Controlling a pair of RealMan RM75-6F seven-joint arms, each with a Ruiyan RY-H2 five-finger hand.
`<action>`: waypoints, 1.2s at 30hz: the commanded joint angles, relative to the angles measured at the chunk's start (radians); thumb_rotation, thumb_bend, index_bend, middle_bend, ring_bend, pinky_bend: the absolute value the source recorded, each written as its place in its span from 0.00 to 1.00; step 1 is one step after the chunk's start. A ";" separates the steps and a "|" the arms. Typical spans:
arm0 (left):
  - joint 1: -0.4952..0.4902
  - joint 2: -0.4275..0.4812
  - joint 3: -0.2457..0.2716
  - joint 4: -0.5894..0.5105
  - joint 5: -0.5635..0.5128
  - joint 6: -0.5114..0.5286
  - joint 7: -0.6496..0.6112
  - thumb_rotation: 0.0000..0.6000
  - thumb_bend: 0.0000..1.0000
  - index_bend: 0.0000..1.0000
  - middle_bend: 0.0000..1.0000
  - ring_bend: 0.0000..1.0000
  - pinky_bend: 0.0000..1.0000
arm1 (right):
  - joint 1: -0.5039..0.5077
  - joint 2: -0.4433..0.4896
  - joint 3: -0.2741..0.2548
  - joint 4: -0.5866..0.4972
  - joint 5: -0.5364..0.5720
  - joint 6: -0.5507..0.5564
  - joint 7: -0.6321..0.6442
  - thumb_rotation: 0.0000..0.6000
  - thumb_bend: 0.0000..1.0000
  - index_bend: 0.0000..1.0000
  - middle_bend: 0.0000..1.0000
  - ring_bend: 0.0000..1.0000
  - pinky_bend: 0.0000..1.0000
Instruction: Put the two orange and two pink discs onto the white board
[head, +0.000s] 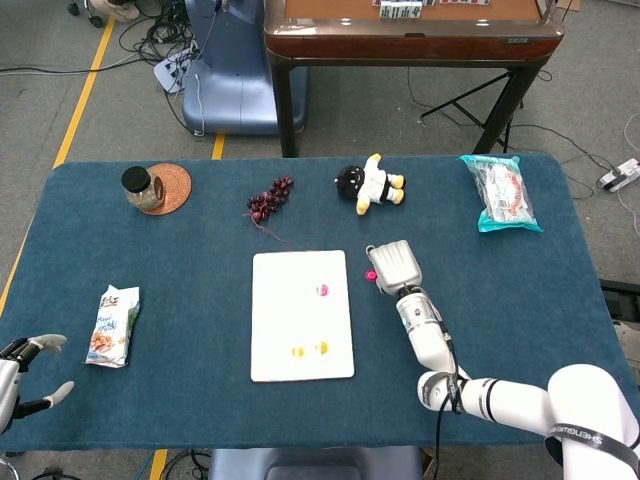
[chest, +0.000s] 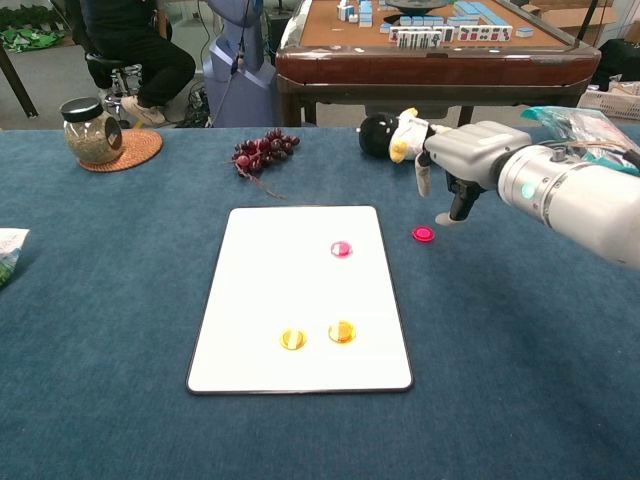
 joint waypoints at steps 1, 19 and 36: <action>0.000 0.000 0.000 0.000 -0.001 0.000 -0.001 1.00 0.14 0.42 0.45 0.38 0.53 | 0.001 -0.007 -0.003 0.016 0.010 -0.011 0.002 1.00 0.24 0.40 1.00 1.00 1.00; 0.005 0.006 0.000 -0.003 0.004 0.012 -0.011 1.00 0.14 0.42 0.45 0.38 0.53 | 0.021 -0.045 -0.003 0.099 0.084 -0.093 0.014 1.00 0.19 0.40 1.00 1.00 1.00; 0.001 0.003 0.002 0.000 0.000 0.000 -0.010 1.00 0.14 0.42 0.45 0.38 0.53 | 0.042 -0.073 0.007 0.166 0.092 -0.130 0.043 1.00 0.23 0.40 1.00 1.00 1.00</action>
